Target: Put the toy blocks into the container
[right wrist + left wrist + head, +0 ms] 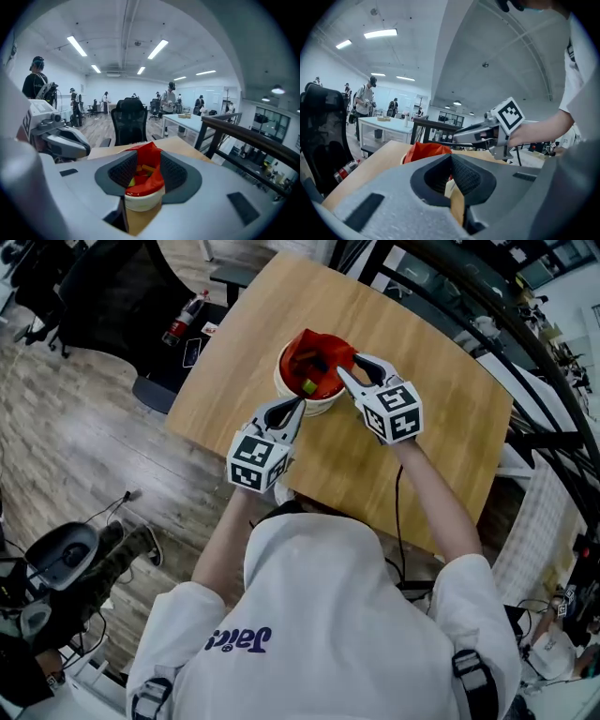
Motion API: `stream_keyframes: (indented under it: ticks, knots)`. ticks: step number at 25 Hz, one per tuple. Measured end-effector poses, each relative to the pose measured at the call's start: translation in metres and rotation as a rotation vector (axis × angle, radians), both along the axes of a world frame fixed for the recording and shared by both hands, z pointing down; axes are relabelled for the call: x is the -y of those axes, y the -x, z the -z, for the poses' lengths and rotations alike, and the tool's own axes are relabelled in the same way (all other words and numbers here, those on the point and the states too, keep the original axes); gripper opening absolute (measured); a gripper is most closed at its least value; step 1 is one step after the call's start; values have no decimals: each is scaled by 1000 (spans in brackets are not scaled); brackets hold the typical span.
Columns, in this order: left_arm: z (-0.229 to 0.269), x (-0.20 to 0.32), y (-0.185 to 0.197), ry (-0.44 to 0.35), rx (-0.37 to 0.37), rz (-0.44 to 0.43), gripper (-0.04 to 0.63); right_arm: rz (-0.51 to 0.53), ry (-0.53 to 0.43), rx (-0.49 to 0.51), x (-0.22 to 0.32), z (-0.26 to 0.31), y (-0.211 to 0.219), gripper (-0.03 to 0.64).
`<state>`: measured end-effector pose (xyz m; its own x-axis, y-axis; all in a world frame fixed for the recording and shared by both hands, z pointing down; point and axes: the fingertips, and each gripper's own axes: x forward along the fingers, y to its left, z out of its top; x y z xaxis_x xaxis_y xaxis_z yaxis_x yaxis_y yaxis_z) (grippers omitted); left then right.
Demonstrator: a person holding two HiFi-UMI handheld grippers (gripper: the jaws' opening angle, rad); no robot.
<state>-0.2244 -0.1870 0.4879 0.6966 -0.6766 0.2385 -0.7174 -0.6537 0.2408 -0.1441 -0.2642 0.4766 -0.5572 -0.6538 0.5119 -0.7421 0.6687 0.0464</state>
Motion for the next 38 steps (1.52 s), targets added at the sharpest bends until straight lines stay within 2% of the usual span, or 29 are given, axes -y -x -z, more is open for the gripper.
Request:
stream_keyframes:
  ticks: [5,10,14,17,23,27,38]
  knots:
    - [29,19,-31,-87,-14,-45,8,-221,-112,42,-25,28,-60,143]
    - [58,17,-77,-168,-21,-112,8,-472,-234,95,-66,58,-124,92]
    - [72,-1,-119,-209,-38,-141,8,-605,-307,131,-104,74,-165,54]
    - [85,-18,-157,-240,-39,-176,8,-672,-322,161,-129,80,-194,32]
    - [96,-60,-225,-260,-39,-204,8,-724,-338,168,-172,83,-247,20]
    - [99,-83,-267,-268,-30,-196,8,-712,-346,171,-195,83,-280,18]
    - [109,-116,-296,-252,1,-174,8,-671,-343,192,-225,96,-307,17]
